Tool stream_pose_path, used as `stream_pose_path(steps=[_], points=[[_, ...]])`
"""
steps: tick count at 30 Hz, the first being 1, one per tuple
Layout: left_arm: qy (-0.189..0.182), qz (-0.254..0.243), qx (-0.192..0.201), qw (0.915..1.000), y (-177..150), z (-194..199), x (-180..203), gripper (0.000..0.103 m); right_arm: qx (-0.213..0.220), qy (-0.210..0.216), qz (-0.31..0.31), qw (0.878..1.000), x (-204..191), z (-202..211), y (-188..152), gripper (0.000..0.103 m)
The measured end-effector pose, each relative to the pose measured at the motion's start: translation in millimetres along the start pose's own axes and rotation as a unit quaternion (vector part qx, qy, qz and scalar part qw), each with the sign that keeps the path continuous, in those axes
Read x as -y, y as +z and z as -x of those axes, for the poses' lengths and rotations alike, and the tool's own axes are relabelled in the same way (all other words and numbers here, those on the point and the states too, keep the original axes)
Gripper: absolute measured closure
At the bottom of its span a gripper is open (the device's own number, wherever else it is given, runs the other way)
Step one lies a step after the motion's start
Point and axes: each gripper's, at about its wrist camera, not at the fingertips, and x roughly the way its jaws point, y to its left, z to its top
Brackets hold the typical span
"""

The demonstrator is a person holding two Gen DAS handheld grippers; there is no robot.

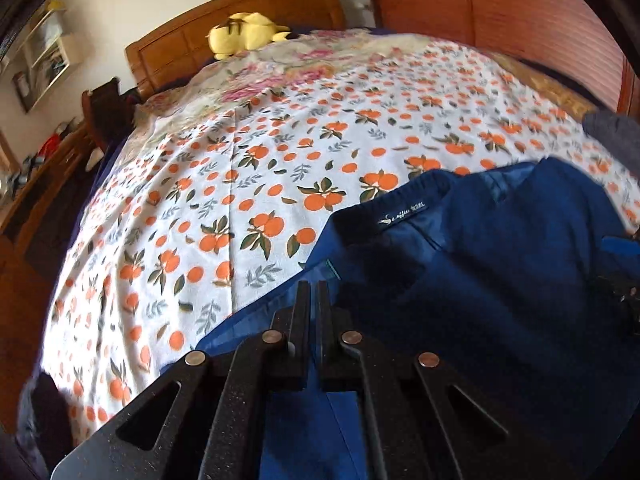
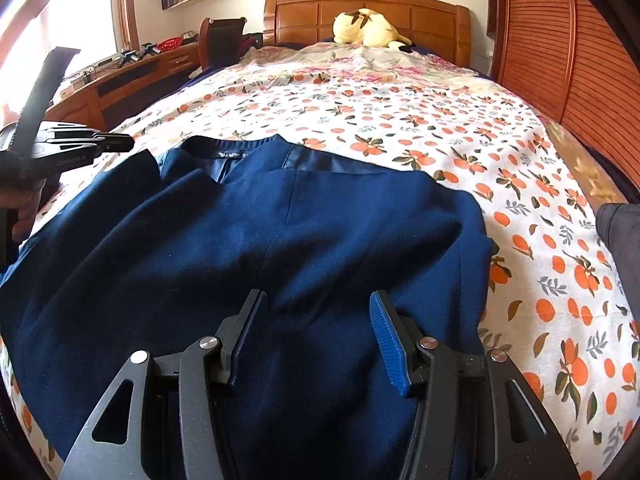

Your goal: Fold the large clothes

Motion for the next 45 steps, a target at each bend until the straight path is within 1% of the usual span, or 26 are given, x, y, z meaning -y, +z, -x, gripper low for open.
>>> stream_pose_path(steps=[2,3,4,5,6,8,10,11,13,15,17,20,23,26,29,33,35,39,42,45], points=[[-0.023,0.017,0.011,0.9995,-5.4,14.0,-1.7,0.1,0.007,0.001,0.0,1.0,0.2,4.0,-1.2,0.048],[-0.023,0.017,0.018,0.9994,-8.0,20.1,0.8,0.096,0.008,0.001,-0.001,1.0,1.7,5.8,-2.7,0.048],[-0.024,0.013,0.029,0.9992,-12.1,29.7,4.2,0.082,0.009,-0.001,-0.003,1.0,2.2,7.6,-3.7,0.048],[-0.033,0.014,0.044,0.9984,-17.4,41.1,7.5,0.063,0.01,-0.002,-0.006,1.0,2.7,9.4,-4.6,0.048],[-0.04,0.017,0.052,0.9977,-21.2,48.8,9.3,0.057,0.012,-0.002,-0.009,1.0,3.7,11.6,-5.3,0.048],[-0.055,0.026,0.066,0.996,-31.8,67.3,14.6,0.04,0.016,-0.003,-0.015,1.0,6.4,16.1,-6.8,0.048],[-0.06,0.033,0.077,0.9947,-40.2,82.3,19.1,0.03,0.02,-0.003,-0.02,1.0,7.5,21.3,-9.7,0.048],[-0.059,0.039,0.086,0.9938,-46.4,91.7,22.1,0.027,0.022,-0.002,-0.021,1.0,8.0,24.4,-11.3,0.048],[-0.069,0.061,0.094,0.9914,-58.4,106.4,25.1,0.027,0.027,-0.001,-0.024,0.999,8.8,31.7,-15.6,0.048],[-0.075,0.083,0.093,0.9893,-69.0,114.5,28.5,0.027,0.031,-0.002,-0.026,0.999,9.2,38.0,-19.7,0.048],[-0.077,0.093,0.09,0.9886,-79.1,119.4,32.3,0.027,0.035,-0.003,-0.028,0.999,9.7,44.9,-25.0,0.048],[-0.075,0.101,0.084,0.9885,-96.3,124.3,40.0,0.027,0.035,-0.018,-0.031,0.999,11.7,53.7,-34.7,0.048],[-0.082,0.107,0.087,0.987,-112.6,130.3,46.8,0.027,0.036,-0.021,-0.032,0.999,10.6,61.9,-42.1,0.048],[-0.074,0.111,0.092,0.9867,-128.4,136.3,52.7,0.027,0.04,-0.028,-0.033,0.998,11.0,72.7,-51.5,0.048],[-0.07,0.116,0.087,0.9869,-140.2,136.2,57.3,0.027,0.044,-0.041,-0.03,0.998,6.1,84.0,-62.6,0.048],[-0.064,0.111,0.082,0.9883,-149.2,133.9,62.6,0.027,0.059,-0.044,-0.035,0.997,2.9,99.2,-74.0,0.037],[-0.065,0.111,0.08,0.9884,-152.9,132.1,63.7,0.027,0.063,-0.052,-0.039,0.996,1.7,104.3,-77.2,0.034],[-0.07,0.12,0.078,0.9873,-160.8,127.7,63.0,0.027,0.049,-0.06,-0.037,0.996,0.5,106.9,-85.1,0.032],[-0.073,0.122,0.074,0.9871,-166.5,124.5,63.2,0.027,0.03,-0.074,-0.043,0.996,2.4,103.4,-88.3,0.031],[-0.078,0.125,0.075,0.9863,-170.9,123.5,62.2,0.027,0.022,-0.066,-0.055,0.996,5.3,100.6,-88.0,0.031]])
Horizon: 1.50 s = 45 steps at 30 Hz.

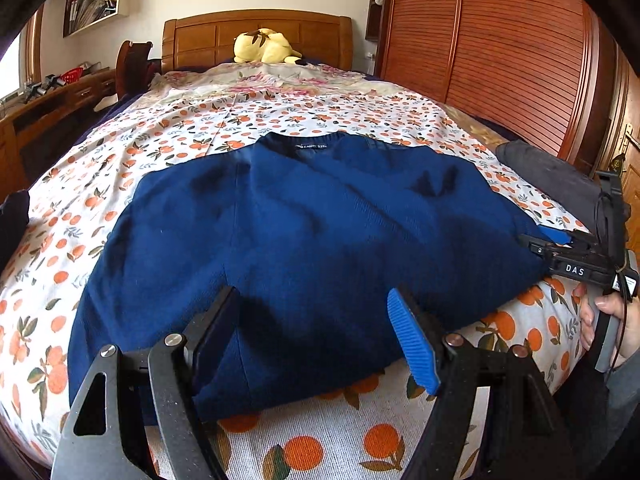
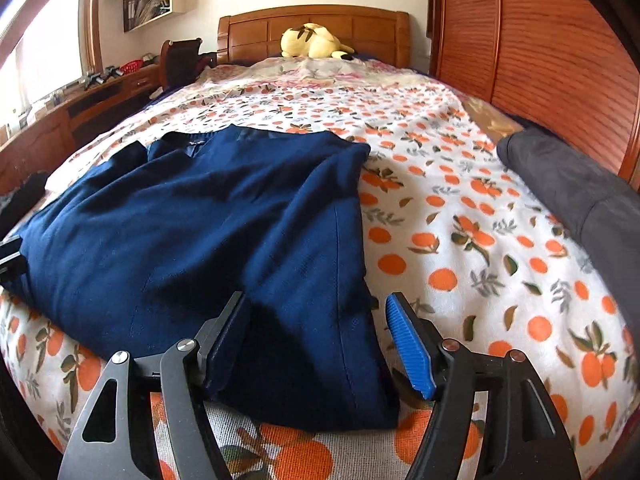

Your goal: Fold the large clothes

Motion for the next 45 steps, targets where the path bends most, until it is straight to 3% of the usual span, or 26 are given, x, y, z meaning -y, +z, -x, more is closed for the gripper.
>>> stream_pose_path(steps=[8,10,15,22,25,31,37,42,45], points=[[-0.009,0.008,-0.001,0.9999,-6.5,-2.0,-2.4,0.026,-0.016,0.045,-0.023,0.999,7.7,-7.8,-0.9,0.033],[-0.009,0.009,-0.001,0.9999,-6.4,-1.4,-1.9,0.026,-0.02,0.055,-0.027,0.998,8.9,-7.2,-1.7,0.039],[-0.013,0.011,0.002,0.9999,-2.5,2.2,-0.5,0.026,-0.024,0.085,-0.015,0.996,8.3,-4.7,2.4,0.082],[-0.017,0.02,0.005,0.9996,-1.9,10.8,-6.9,0.026,0.033,0.146,-0.05,0.987,24.6,27.2,29.0,0.089],[-0.017,0.024,0.016,0.9994,-0.5,23.7,-15.1,0.026,0.061,0.167,-0.038,0.983,13.2,45.2,49.1,0.09],[-0.006,0.033,0.039,0.9987,-1.5,55.7,-41.5,0.026,0.099,0.205,0.019,0.974,-42.1,70.7,95.4,0.09],[0.024,0.049,0.061,0.9967,-12.6,95.1,-84.6,0.026,0.108,0.254,0.11,0.955,-143.0,80.0,127.5,0.09],[0.059,0.065,0.066,0.9939,-24.5,121.3,-122.1,0.026,0.059,0.294,0.174,0.938,-232.9,53.9,120.6,0.09],[0.076,0.072,0.06,0.9927,-32.9,128.5,-139.2,0.026,0.02,0.295,0.193,0.936,-265.1,24.3,105.0,0.087]])
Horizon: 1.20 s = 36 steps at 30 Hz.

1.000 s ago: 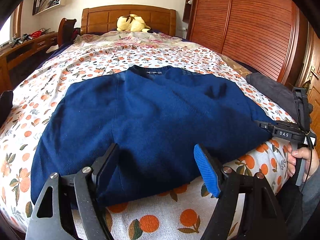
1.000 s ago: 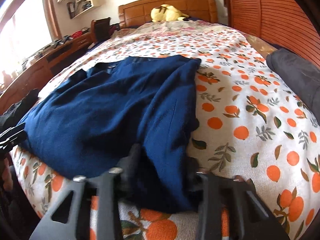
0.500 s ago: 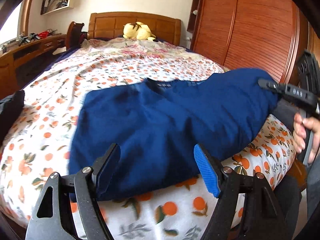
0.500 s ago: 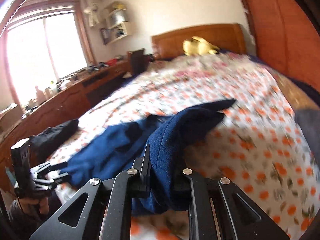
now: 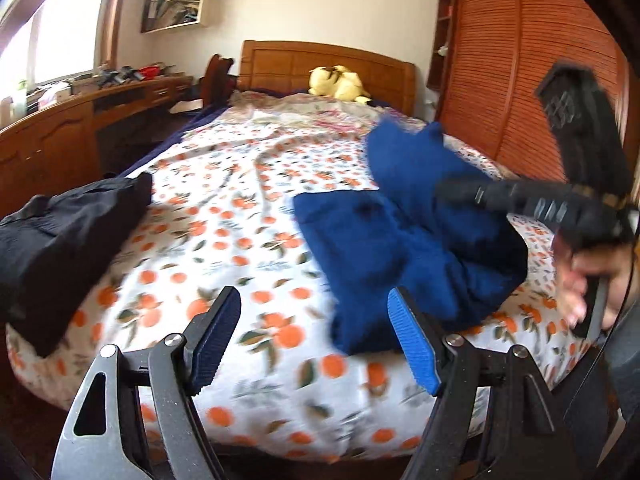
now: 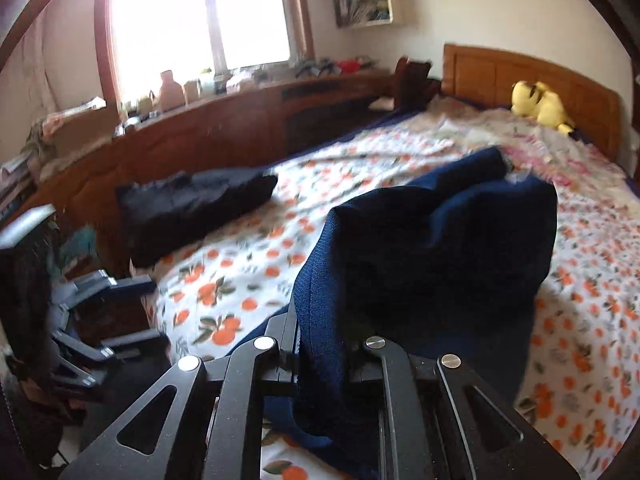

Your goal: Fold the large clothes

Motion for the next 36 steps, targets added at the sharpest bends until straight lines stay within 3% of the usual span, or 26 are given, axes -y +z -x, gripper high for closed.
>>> stream_pose_path(steps=[2,7,9,17,23,27,32,34,36], points=[[0.006,0.003,-0.004,1.0,-2.6,-0.3,-7.4,0.026,-0.025,0.001,-0.002,1.0,-2.7,-23.4,-5.7,0.082],[0.012,0.006,-0.014,0.9998,-8.6,-4.3,-15.7,0.026,-0.01,0.007,0.009,1.0,-3.2,-23.4,8.6,0.072],[0.008,0.008,-0.013,0.9998,-9.6,-3.8,-15.1,0.026,0.006,0.002,0.006,1.0,1.8,-9.2,11.6,0.059],[-0.021,-0.005,-0.001,0.9998,5.3,-8.7,13.2,0.026,0.039,-0.085,0.0,0.996,35.0,48.4,-21.1,0.058],[-0.058,-0.014,0.003,0.9982,21.8,-25.0,41.7,0.026,0.014,-0.09,-0.059,0.994,69.4,51.9,-64.1,0.058],[-0.076,-0.024,0.006,0.9968,27.5,-34.8,59.0,0.028,0.012,-0.084,-0.064,0.994,65.8,53.5,-69.6,0.058],[-0.076,-0.039,-0.02,0.9961,30.5,-51.5,75.0,0.076,0.021,-0.068,-0.068,0.995,66.6,61.8,-70.4,0.058],[-0.079,-0.045,-0.029,0.9954,29.7,-52.9,78.2,0.088,0.025,-0.064,-0.065,0.995,71.5,71.9,-77.2,0.058],[-0.069,-0.056,-0.023,0.9958,28.4,-48.1,80.6,0.092,0.029,-0.062,-0.061,0.996,73.5,68.3,-81.6,0.058]])
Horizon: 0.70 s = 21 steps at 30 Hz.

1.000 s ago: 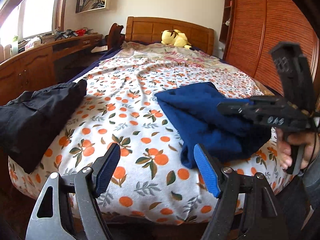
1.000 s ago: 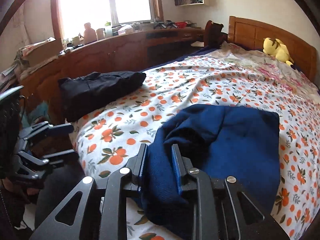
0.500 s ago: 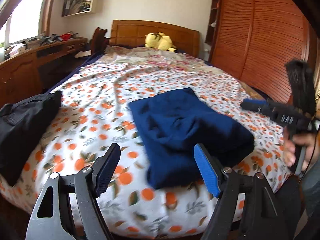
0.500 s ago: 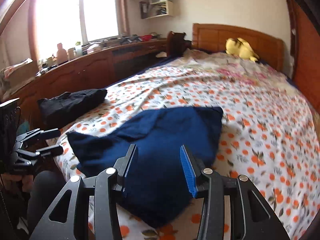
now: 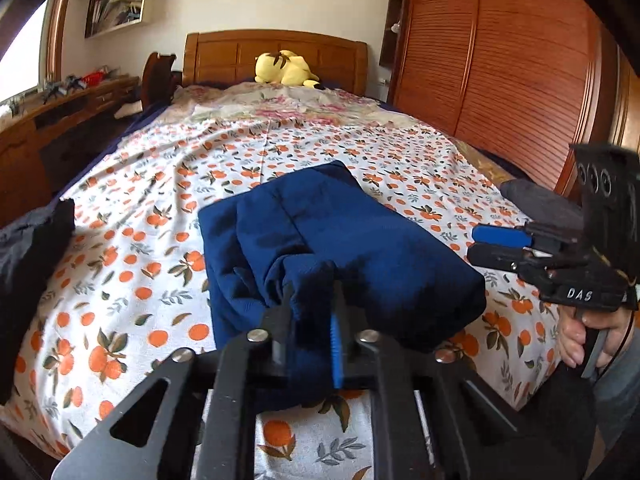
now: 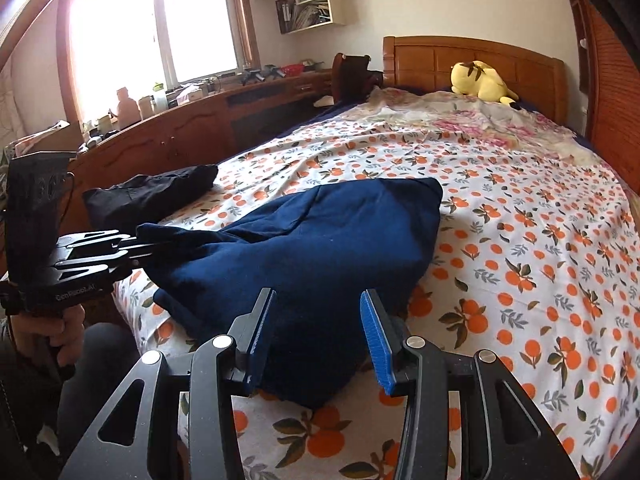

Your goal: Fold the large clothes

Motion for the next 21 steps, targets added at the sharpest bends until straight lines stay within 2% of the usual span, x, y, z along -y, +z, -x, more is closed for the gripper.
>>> stream_pose_path(steps=[4,8,11,16,18,21], points=[[0.035,-0.006,0.007,0.9993,0.4,6.1,-3.9,0.094,0.003,0.013,0.013,1.0,-7.6,-3.7,1.3,0.06],[0.065,0.011,0.001,0.9978,-2.4,3.5,-28.2,0.095,0.006,0.025,0.024,0.999,-16.7,-14.3,4.7,0.066],[0.066,0.025,-0.006,0.9975,-11.4,2.1,-38.9,0.095,-0.016,0.03,0.033,0.999,-22.5,-30.9,-0.4,0.071],[0.05,0.026,-0.022,0.9981,-29.5,-3.3,-36.7,0.095,-0.069,0.021,0.042,0.996,-16.9,-55.8,-26.5,0.072],[0.047,0.024,-0.026,0.9983,-33.7,-5.9,-33.0,0.095,-0.075,0.016,0.043,0.996,-10.8,-62.0,-38.0,0.072],[0.053,0.02,-0.021,0.9982,-35.8,-5.9,-30.0,0.095,-0.077,0.016,0.038,0.996,-5.7,-62.9,-37.1,0.073]])
